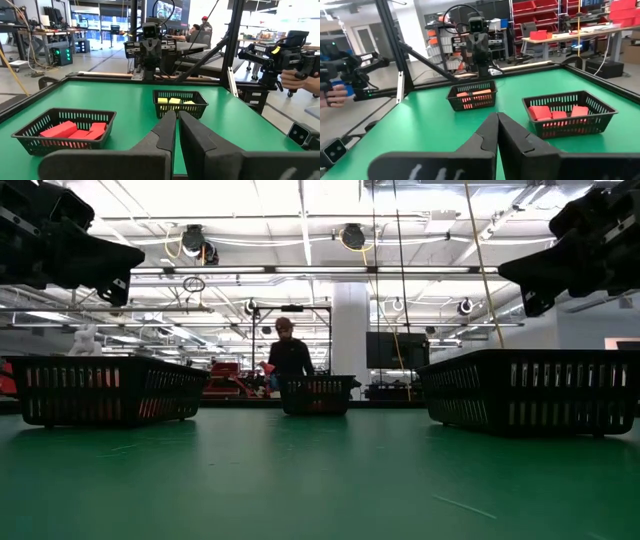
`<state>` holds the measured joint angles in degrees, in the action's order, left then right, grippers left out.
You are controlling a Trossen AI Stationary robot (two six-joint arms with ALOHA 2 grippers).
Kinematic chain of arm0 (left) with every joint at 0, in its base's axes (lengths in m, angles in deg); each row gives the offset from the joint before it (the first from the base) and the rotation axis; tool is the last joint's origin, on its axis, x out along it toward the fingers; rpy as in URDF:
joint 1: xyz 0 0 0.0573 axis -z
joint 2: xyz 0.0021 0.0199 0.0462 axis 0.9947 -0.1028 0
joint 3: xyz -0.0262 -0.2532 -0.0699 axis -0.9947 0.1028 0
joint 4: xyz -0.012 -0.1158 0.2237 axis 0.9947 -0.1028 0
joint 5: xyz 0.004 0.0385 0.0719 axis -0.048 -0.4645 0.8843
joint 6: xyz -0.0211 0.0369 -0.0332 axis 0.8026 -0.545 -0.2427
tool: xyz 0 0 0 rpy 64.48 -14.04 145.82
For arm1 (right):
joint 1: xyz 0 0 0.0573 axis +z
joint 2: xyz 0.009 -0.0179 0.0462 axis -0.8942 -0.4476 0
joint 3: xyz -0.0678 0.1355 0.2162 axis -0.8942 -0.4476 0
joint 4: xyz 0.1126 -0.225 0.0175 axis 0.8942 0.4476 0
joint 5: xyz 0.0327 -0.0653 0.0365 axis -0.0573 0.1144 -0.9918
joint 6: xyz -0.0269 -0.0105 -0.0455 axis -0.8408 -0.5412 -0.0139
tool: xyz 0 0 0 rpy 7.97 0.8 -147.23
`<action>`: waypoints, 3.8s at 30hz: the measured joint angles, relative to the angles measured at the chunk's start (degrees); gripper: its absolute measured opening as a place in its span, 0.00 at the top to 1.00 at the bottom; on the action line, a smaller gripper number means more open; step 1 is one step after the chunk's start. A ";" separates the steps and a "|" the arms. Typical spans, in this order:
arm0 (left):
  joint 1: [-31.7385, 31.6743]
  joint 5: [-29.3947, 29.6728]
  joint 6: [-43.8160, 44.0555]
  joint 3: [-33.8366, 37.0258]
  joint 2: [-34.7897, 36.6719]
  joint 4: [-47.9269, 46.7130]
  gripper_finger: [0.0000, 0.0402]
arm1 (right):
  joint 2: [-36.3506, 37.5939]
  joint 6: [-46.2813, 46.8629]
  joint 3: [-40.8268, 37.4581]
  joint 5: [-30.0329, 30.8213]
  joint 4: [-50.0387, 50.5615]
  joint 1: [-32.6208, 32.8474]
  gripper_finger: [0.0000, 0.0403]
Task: Sort & place blocks by color
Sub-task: Return to Home Position
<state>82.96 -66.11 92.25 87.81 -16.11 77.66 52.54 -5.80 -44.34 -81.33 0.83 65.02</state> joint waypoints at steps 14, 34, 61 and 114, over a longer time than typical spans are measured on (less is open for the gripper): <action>0.00 0.00 -0.20 0.00 0.00 0.00 0.94 | -0.04 -0.82 0.00 -1.14 -0.18 -0.02 1.00; 0.00 0.00 -0.22 0.00 0.00 0.00 0.94 | -0.04 -0.75 0.00 -1.08 -0.44 -0.02 1.00; 0.01 0.00 -0.24 0.00 0.02 0.00 0.94 | -0.04 -0.75 0.00 -1.05 -0.51 -0.02 1.00; 0.01 0.02 -0.24 0.00 0.00 0.00 0.94 | -0.04 -0.75 0.00 -1.05 -0.52 -0.01 1.00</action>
<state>82.97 -66.09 92.01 87.81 -16.11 77.66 52.50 -6.54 -44.34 -82.38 0.31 65.01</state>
